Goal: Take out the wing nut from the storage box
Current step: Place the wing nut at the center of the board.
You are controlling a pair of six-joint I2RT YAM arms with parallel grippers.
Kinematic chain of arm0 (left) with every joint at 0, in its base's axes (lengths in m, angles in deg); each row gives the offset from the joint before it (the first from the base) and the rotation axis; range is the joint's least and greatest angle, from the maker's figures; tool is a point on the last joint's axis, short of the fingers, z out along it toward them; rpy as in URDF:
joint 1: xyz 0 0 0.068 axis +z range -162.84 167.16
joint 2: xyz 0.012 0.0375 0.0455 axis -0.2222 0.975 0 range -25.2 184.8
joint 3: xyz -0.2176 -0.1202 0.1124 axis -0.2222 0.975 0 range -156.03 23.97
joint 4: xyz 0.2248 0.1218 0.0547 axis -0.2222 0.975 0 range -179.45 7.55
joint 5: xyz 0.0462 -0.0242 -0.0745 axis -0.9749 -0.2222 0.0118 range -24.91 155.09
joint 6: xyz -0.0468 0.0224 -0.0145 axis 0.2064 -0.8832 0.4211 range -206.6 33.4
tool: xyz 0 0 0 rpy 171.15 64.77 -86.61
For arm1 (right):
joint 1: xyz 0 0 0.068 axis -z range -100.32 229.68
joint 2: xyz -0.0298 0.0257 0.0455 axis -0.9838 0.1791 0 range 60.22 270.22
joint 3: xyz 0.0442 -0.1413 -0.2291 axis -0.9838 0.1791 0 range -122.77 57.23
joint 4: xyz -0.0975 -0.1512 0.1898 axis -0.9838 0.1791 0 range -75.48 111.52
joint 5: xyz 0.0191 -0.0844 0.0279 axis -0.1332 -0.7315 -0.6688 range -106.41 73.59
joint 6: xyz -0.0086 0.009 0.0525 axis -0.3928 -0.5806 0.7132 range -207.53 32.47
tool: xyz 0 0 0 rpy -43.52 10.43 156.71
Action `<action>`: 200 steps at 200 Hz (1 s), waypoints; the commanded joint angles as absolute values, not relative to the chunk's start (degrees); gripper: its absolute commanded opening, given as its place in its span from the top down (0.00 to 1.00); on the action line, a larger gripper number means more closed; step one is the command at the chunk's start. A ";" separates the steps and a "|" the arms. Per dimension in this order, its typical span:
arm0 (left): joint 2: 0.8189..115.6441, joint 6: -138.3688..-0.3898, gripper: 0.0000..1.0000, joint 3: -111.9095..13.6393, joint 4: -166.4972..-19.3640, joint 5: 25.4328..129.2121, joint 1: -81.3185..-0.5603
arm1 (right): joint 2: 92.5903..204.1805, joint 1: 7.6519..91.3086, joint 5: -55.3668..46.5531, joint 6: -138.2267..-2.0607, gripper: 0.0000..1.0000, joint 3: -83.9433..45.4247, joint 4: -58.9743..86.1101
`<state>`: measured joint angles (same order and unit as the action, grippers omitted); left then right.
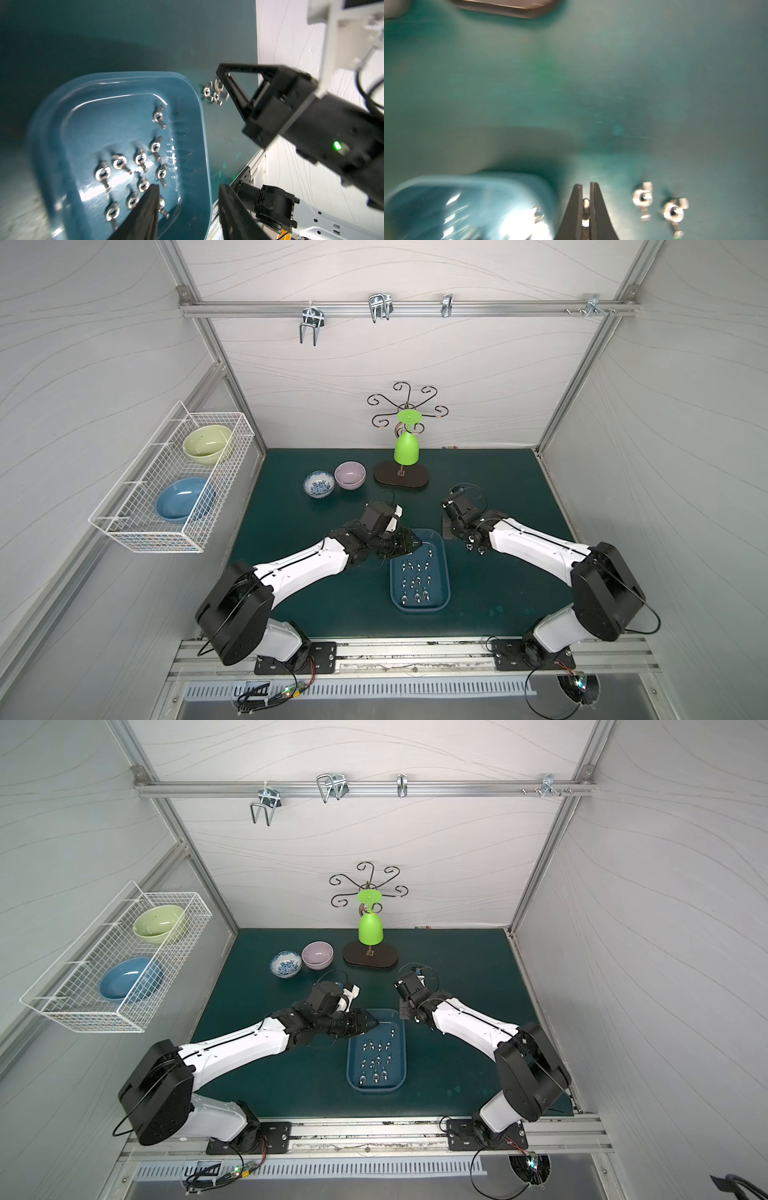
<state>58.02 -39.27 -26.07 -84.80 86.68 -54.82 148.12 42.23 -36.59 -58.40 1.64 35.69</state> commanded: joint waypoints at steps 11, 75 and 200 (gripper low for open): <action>61.90 -38.98 0.50 -30.72 -89.49 88.06 -57.39 | 151.71 45.86 -30.98 -58.89 1.00 3.03 32.60; 66.11 -37.86 0.50 -31.75 -92.07 89.86 -58.16 | 156.17 47.57 -30.73 -58.24 1.00 3.44 32.36; 67.08 -37.73 0.49 -31.23 -92.89 91.31 -58.20 | 158.54 47.64 -30.82 -57.56 0.85 3.96 33.33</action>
<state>66.85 -37.28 -29.48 -91.06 90.61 -58.03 157.95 47.21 -30.89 -58.34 3.28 32.93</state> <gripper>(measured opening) 0.509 0.129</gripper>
